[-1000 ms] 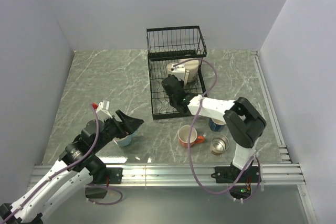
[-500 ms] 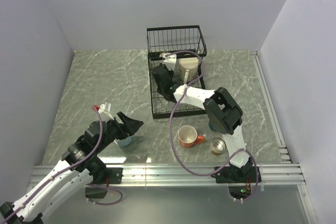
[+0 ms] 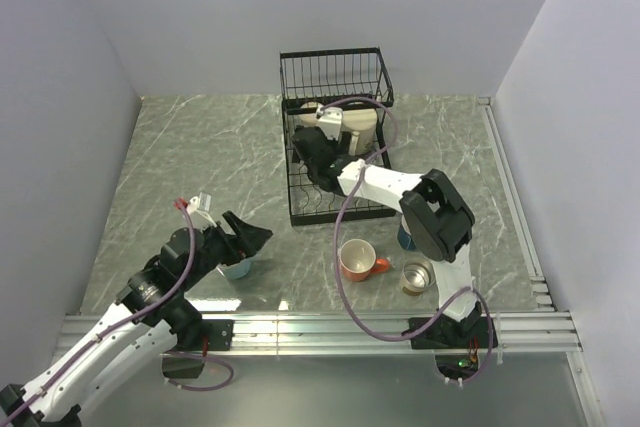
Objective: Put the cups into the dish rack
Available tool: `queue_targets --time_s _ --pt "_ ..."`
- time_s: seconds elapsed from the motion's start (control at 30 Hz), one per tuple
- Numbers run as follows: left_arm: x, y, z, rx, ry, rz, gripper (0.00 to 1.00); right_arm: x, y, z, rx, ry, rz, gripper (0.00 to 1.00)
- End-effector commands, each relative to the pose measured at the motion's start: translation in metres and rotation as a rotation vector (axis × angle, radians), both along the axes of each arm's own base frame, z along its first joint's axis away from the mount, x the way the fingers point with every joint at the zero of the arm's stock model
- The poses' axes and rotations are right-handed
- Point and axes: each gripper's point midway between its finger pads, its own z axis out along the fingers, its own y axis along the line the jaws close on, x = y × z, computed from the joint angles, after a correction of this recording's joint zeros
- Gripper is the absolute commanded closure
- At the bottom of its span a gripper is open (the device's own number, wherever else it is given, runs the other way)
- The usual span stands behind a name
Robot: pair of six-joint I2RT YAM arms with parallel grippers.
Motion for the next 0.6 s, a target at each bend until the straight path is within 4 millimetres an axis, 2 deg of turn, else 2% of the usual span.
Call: queue_targets --time_s 0.0,0.03,0.1,0.13,0.2,0.27,0.3,0.33,0.4,0.43,0.5,0.53,0.57 --pt "0.005 0.001 0.024 -0.015 -0.04 0.017 0.19 -0.031 -0.005 0.007 -0.004 0.055 0.031 0.03" --pt "0.006 0.003 0.029 -0.016 -0.045 0.032 0.19 -0.036 -0.006 0.022 0.006 0.039 0.041 0.03" --pt "0.009 0.009 0.03 0.011 -0.023 0.065 0.18 -0.051 -0.002 0.032 -0.001 0.043 0.071 0.02" --pt "0.013 0.014 0.03 0.032 -0.013 0.102 0.19 -0.057 -0.002 0.05 0.01 0.022 0.086 0.01" --pt "0.015 0.021 0.022 0.104 0.053 0.135 0.21 -0.073 0.005 0.066 0.003 0.017 0.123 0.01" --pt "0.018 0.027 0.013 0.166 0.101 0.174 0.23 -0.084 0.006 0.093 0.017 -0.008 0.146 0.0" --pt "0.019 0.029 0.008 0.212 0.142 0.182 0.24 -0.096 0.009 0.096 0.001 0.007 0.172 0.01" --pt "0.021 0.03 0.007 0.236 0.157 0.191 0.24 -0.103 0.005 0.113 0.015 -0.01 0.175 0.0" --pt "0.027 0.031 0.011 0.284 0.182 0.205 0.27 -0.119 -0.002 0.124 0.004 0.004 0.186 0.0" --pt "0.024 0.035 0.008 0.317 0.211 0.212 0.28 -0.13 -0.007 0.144 0.041 -0.018 0.186 0.0" --pt "0.026 0.031 0.014 0.341 0.237 0.202 0.31 -0.146 -0.024 0.148 0.04 0.008 0.175 0.0" --pt "0.026 0.03 0.013 0.348 0.255 0.199 0.32 -0.156 -0.034 0.166 0.096 -0.01 0.164 0.0" --pt "0.021 0.032 0.008 0.372 0.294 0.195 0.32 -0.163 -0.043 0.166 0.107 -0.002 0.155 0.0"
